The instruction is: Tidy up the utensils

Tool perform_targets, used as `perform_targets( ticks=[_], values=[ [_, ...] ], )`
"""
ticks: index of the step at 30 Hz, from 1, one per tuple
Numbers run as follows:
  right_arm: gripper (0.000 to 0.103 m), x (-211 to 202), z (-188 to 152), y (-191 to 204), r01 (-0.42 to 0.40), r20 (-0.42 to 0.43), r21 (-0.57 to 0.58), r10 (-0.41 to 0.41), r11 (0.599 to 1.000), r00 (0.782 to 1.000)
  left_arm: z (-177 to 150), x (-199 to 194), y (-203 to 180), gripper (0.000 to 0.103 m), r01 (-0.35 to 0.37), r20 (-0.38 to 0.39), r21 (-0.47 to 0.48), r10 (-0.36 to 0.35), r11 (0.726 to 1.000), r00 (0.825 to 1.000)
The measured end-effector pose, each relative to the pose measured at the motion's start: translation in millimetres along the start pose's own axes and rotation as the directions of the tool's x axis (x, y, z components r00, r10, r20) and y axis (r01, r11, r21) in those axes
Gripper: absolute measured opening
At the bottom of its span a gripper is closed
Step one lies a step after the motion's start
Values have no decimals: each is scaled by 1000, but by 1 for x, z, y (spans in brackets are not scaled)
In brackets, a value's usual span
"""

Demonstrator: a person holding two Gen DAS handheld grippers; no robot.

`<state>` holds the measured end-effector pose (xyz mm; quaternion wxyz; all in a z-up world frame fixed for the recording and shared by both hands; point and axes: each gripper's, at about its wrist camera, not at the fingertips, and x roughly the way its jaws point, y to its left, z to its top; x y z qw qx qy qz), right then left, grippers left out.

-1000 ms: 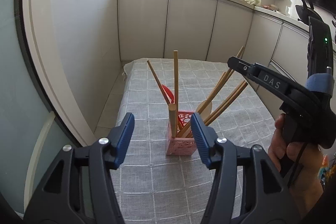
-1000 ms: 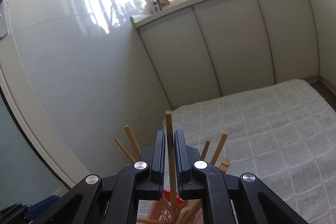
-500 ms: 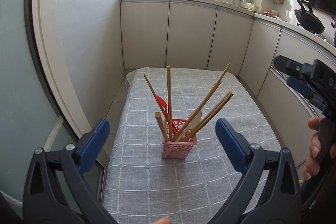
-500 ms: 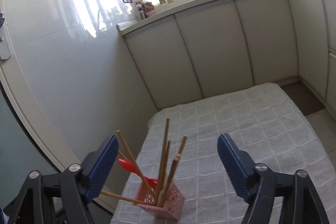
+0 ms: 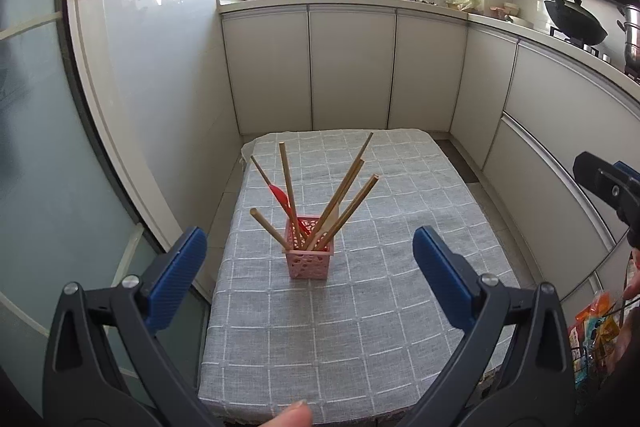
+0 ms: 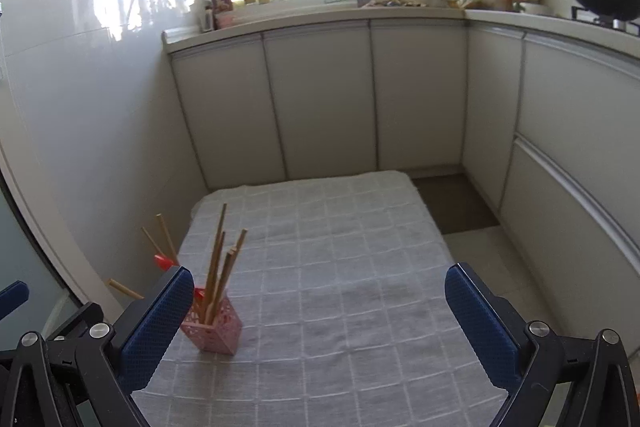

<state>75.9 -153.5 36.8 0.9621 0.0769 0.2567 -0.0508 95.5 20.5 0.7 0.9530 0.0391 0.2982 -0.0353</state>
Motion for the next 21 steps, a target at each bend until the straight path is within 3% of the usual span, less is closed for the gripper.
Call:
perform_targets(
  ticks=[8,21],
  values=[
    [103,-27,-7,-10,58,35,-13,-58,998,998,-10,-24,-4,102,-35,79,-31,37,999,996],
    [103,-16,-13,1,43,16,-45,-42,998,999,-11,-29,-9,102,-50,97,-48,54,998,994]
  ],
)
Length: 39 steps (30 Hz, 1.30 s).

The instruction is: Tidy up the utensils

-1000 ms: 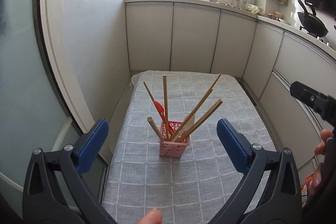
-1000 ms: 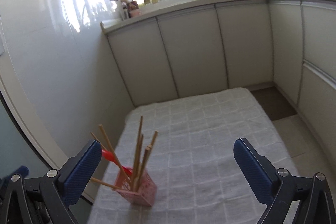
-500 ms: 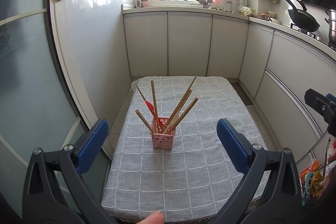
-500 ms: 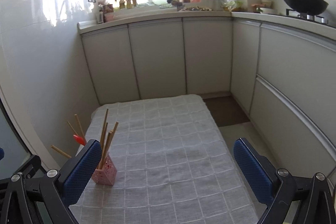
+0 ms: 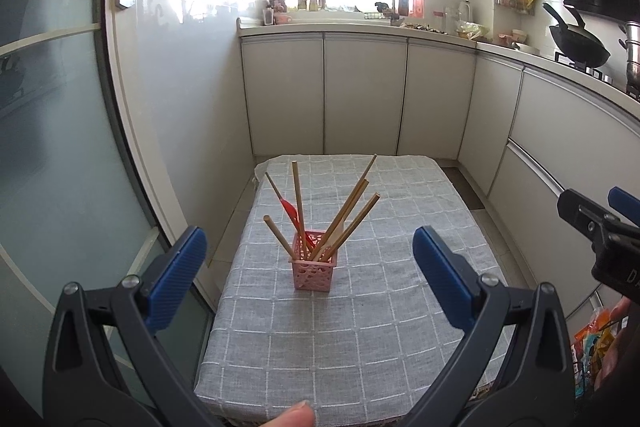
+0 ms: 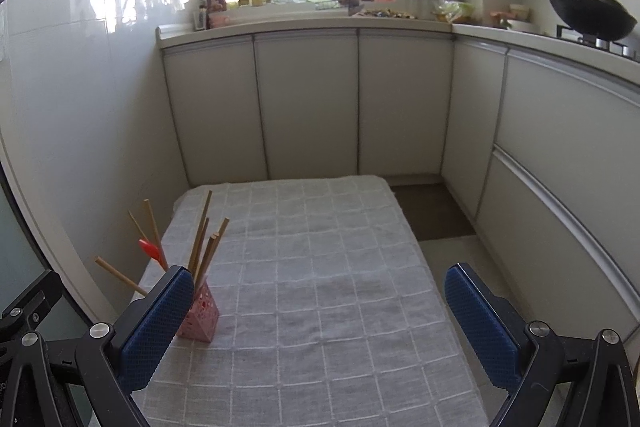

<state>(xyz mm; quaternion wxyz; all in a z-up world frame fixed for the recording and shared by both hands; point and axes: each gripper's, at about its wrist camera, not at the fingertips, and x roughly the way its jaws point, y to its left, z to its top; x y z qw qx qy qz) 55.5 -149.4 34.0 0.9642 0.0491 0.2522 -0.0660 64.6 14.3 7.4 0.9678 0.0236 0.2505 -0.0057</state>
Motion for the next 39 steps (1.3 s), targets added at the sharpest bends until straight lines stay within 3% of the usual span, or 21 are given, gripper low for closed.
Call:
perform_targets(
  ticks=[39],
  values=[
    [103,-8,-2,3,-1,33,-14,1,1000,999,-2,0,-6,102,-26,3,-4,26,1000,1000]
  ],
)
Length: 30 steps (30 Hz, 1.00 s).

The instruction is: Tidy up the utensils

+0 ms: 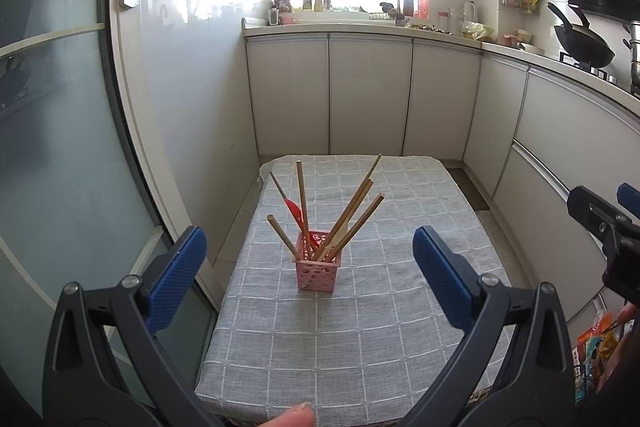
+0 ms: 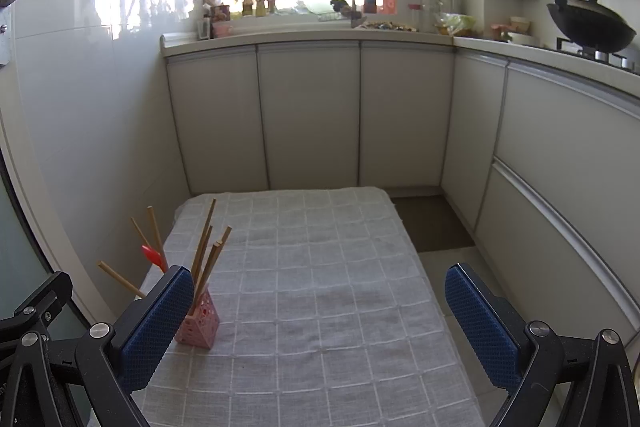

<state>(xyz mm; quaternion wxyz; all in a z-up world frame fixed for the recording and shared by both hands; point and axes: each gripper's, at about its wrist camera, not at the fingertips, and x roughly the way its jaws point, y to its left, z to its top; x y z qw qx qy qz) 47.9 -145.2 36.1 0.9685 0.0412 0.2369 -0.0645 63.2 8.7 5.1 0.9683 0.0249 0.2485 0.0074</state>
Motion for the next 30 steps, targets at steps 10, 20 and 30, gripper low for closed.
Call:
perform_targets(
  ticks=[10,20,30],
  values=[
    [103,0,0,1,0,0,-1,0,1000,1000,0,0,0,102,0,-1,3,0,1000,1000],
    [103,0,0,0,3,1,-1,-3,1000,1000,1,-1,1,102,-2,-3,1,2,1000,1000],
    [103,-1,-2,1,1,-1,-6,-1,1000,1000,1,-1,2,102,-2,-6,1,2,1000,1000]
  ],
)
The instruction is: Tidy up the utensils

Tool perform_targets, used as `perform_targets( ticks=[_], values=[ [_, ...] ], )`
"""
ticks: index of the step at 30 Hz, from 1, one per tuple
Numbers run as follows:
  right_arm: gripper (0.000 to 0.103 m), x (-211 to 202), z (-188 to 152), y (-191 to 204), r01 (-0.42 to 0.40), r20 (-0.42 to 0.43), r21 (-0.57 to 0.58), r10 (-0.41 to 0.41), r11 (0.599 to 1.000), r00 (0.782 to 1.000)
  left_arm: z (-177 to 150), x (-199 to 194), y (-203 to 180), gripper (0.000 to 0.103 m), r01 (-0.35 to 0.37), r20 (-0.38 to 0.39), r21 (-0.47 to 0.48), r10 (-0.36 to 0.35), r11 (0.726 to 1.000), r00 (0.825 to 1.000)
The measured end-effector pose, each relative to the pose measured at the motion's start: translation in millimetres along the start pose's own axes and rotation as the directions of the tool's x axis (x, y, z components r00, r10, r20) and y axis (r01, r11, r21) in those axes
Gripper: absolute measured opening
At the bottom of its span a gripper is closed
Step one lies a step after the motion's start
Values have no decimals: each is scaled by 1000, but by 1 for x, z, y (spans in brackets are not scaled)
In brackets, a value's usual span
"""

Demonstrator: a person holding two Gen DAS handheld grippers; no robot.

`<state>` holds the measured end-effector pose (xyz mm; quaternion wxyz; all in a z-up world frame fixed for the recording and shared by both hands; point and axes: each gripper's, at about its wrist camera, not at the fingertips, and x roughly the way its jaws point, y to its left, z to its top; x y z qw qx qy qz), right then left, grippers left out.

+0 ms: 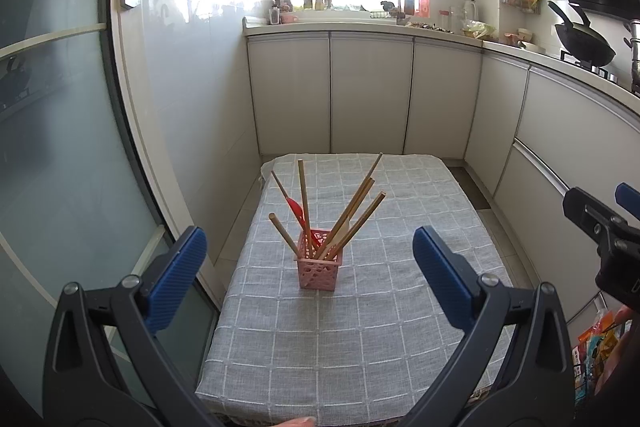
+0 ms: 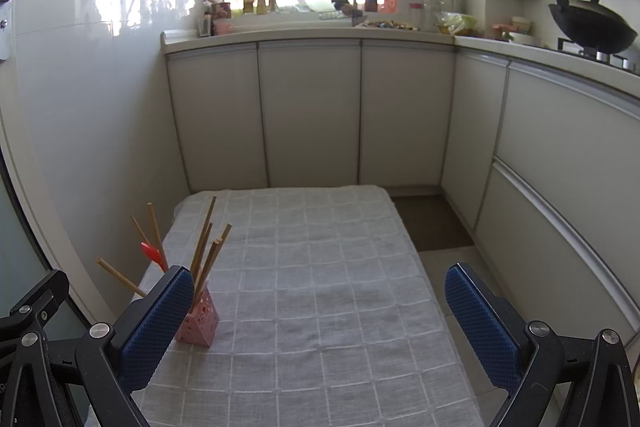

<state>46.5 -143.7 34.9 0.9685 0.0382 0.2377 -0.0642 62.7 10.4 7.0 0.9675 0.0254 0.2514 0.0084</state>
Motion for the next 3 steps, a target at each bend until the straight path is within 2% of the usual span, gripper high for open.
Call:
perform_targets(
  ticks=[3],
  values=[
    [103,0,-1,0,0,0,0,0,1000,1000,0,1,1,102,-1,-1,2,1,1000,1000]
  ],
)
